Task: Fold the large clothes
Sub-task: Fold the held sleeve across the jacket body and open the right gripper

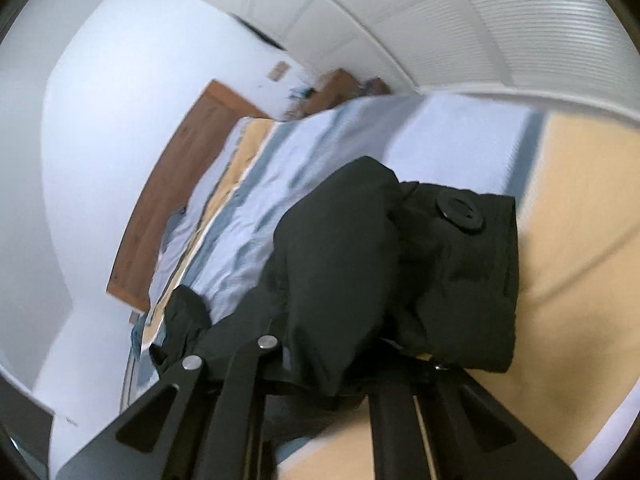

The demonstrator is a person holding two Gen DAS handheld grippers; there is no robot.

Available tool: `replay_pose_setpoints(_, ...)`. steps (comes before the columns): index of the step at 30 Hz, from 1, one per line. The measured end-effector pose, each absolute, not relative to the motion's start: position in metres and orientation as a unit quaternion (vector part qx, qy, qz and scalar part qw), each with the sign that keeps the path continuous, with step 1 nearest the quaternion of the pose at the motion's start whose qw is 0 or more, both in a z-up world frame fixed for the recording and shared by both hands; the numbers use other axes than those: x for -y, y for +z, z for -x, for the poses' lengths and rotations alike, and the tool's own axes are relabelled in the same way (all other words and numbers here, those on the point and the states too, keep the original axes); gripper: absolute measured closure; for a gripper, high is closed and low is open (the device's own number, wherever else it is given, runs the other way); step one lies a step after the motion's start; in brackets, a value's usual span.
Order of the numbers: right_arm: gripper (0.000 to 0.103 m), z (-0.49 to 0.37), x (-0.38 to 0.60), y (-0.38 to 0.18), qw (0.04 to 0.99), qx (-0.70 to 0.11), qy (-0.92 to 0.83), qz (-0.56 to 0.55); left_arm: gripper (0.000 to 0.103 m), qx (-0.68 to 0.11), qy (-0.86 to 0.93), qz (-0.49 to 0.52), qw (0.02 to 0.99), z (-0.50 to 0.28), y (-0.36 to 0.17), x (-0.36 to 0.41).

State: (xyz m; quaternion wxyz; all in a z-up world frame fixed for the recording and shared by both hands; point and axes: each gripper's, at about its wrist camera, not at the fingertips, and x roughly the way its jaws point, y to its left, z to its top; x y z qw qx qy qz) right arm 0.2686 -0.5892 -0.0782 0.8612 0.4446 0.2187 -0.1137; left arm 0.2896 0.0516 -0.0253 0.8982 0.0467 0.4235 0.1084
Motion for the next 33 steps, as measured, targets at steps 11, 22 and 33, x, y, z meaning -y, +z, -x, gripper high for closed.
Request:
replay_pose_setpoints(11,0.094,-0.301,0.502,0.003,0.910,-0.217,0.001,-0.353,0.001,-0.395,0.117,-0.029,0.911,-0.256,-0.008,-0.075)
replay_pose_setpoints(22,0.094,-0.312,0.366,0.009,0.928,-0.283,0.102,-0.221,0.001,-0.398,0.100,-0.008,0.912,-0.228,0.003,-0.087)
replay_pose_setpoints(33,0.092,-0.300,0.257,-0.056,0.908,-0.383,0.132,-0.108,0.001,-0.368,0.111,0.021,0.923,-0.183,0.023,-0.109)
